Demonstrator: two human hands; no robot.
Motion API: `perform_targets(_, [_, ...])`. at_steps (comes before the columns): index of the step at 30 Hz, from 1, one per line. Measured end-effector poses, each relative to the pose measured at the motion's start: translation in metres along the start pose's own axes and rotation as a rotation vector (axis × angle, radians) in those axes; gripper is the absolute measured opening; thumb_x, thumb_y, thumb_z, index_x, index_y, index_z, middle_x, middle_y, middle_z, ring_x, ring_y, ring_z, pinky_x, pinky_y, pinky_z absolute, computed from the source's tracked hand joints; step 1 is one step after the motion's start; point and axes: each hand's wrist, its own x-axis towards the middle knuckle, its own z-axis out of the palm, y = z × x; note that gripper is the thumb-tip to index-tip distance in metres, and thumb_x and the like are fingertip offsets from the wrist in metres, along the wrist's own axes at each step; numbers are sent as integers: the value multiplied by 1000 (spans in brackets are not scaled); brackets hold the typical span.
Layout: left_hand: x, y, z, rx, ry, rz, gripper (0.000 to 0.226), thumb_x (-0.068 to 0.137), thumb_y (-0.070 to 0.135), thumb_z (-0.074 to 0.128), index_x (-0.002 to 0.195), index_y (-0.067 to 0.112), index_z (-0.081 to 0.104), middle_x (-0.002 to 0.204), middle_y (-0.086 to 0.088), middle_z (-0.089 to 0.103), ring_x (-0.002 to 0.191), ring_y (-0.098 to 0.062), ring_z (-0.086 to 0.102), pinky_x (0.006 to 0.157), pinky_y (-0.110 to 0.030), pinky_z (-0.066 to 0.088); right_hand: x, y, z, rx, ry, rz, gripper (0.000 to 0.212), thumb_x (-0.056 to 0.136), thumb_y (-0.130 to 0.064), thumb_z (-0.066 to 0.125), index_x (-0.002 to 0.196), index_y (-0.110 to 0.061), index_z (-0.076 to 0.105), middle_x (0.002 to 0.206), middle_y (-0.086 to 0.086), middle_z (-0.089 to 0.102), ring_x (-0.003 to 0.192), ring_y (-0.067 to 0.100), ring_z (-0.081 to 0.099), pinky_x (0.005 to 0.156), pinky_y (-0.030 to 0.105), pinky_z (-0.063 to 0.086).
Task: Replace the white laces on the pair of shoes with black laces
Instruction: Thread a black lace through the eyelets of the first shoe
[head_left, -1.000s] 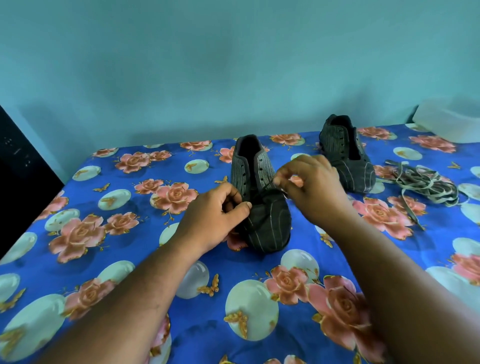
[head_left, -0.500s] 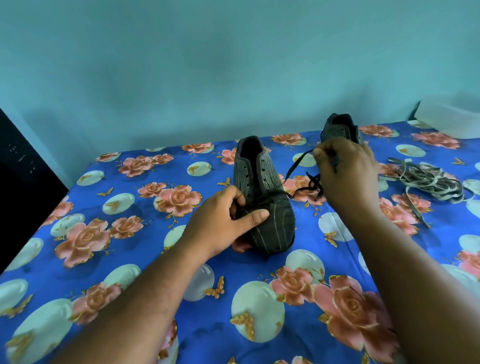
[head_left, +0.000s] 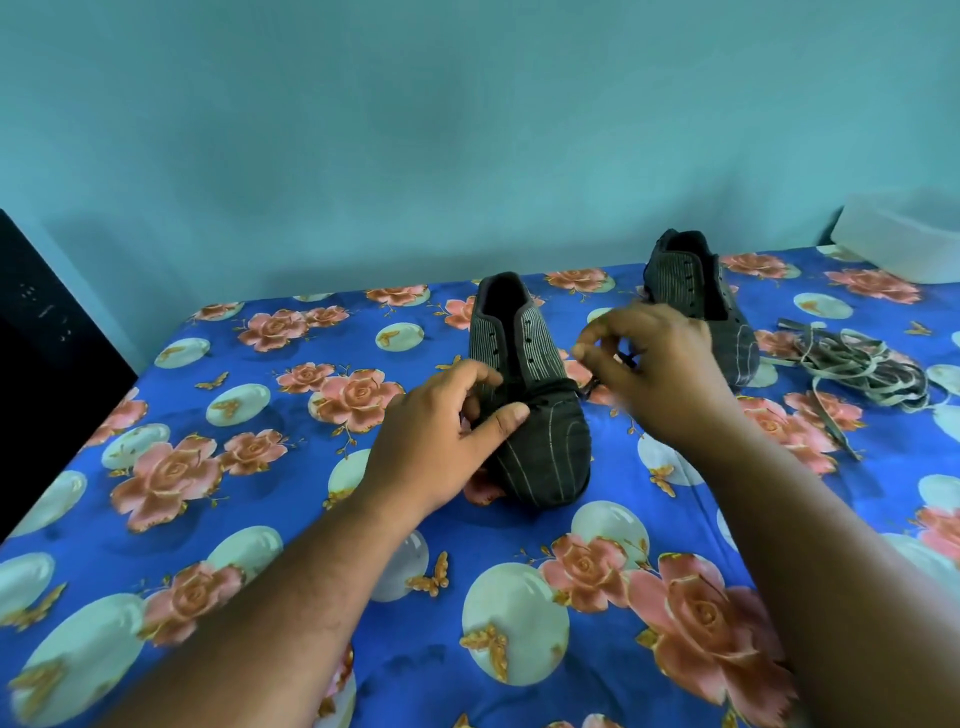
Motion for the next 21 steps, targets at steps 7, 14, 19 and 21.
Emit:
perform_targets(7, [4,7,2,18,74,153,20,92,39,62,99,26,76,82,14,59,74,-9,58,64,-27,46,-3,0,4,5,-172,-116,8,88,-45,75,94,-39,75,83,-19,61,98,13,55,86,36,26])
perform_targets(14, [1,7,5,-157,-39,38,13,99,30,50,92,22,57,79,16,56,74,-5,52,65,-31,42,-4,0,8,-45,-188,-137,17,88,-46,73,104,-41,75,91,-16,61,105,17,52,86,32,20])
perform_targets(19, [1,3,-2,-225,-107,11,10,97,23,52,88,20,56,71,15,54,58,-4,51,56,-27,40,-4,-1,10,-57,-223,-113,21,91,-48,69,110,-43,73,100,-14,64,106,17,49,82,34,25])
perform_targets(21, [1,2,-2,-224,-112,10,7,97,17,56,91,21,58,76,14,56,60,-3,54,57,-25,40,-6,0,11,-18,-221,-93,17,91,-46,70,107,-43,73,100,-14,65,104,17,49,83,37,30])
